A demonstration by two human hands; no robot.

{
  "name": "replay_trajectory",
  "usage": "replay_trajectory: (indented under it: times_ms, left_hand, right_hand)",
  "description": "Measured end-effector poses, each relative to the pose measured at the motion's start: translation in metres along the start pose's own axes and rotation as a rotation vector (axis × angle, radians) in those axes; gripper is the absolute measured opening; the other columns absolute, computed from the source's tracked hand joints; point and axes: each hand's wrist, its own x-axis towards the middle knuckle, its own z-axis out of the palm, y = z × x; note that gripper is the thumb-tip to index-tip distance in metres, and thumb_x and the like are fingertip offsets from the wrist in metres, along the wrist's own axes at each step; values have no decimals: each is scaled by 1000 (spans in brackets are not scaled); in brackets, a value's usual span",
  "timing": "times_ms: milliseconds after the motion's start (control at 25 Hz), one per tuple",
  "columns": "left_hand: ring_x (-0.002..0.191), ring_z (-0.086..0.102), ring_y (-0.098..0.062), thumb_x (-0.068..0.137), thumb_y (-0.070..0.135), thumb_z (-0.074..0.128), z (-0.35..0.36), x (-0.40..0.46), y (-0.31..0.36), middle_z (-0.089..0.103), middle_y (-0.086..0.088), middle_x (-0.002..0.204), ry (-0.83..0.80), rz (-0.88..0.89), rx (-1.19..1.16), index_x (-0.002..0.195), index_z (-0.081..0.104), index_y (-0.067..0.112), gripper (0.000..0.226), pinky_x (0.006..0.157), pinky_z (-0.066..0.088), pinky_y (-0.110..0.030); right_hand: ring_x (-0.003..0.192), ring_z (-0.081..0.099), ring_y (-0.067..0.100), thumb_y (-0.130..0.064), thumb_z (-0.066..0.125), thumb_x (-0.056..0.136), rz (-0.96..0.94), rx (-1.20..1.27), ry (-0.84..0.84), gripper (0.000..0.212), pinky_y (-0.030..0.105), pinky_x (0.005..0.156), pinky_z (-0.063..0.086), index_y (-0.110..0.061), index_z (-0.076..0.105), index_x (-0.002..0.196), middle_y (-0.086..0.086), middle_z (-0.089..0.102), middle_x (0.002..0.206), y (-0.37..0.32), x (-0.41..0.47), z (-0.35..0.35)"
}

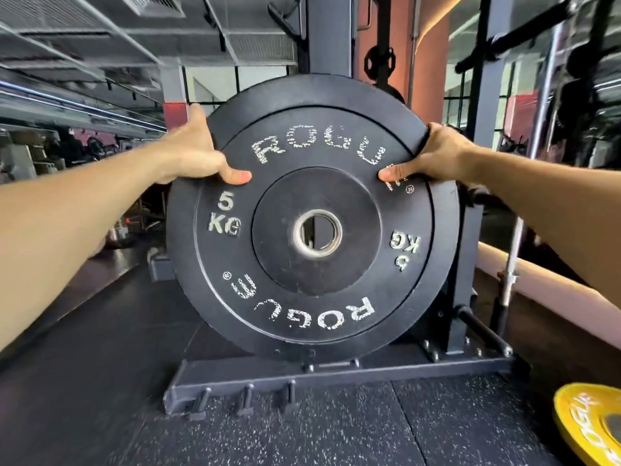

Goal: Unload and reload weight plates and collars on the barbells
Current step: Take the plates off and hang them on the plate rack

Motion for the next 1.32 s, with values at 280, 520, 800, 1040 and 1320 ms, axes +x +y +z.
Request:
replay_trajectory:
  times_ms: [280,520,800,1040,1320]
  left_hand:
    - [111,53,-37,51,43,94,-87,116,109,51,-13,128,-16,-24,-55,140,18,20,119,83,50,-45]
    - [112,53,-35,52,43,94,-193,208,220,50,-10,128,-43,-37,-77,134,22,21,112,93,49,-52]
    - [110,54,-32,52,41,94,-279,269,325,53,-4,123,-20,-31,-90,129,24,23,106,87,51,-45]
    - [108,54,-35,54,41,94,-286,267,377,53,-6,119,-45,-16,-51,121,26,21,97,88,50,-49]
    - [113,53,-34,54,38,94,-229,262,469,50,-7,126,-85,-1,-86,139,17,22,115,94,48,-51]
  right_hand:
    - [99,69,18,-61,94,14,39,2,16,97,42,93,55,-35,63,102,-9,72,103,-84,125,-111]
    - [98,68,22,-67,91,18,19,-99,12,94,42,91,55,-33,65,102,-4,71,104,-182,218,-238]
    - [103,66,23,-74,87,19,-33,-128,-16,107,41,96,52,-27,66,113,-2,71,109,-254,283,-350]
    - [102,66,20,-75,85,22,-52,-147,-10,95,36,93,51,-34,69,107,-6,72,103,-246,282,-396]
    - [97,68,17,-75,85,24,-43,-174,8,91,35,90,53,-34,71,104,-9,74,98,-175,279,-481]
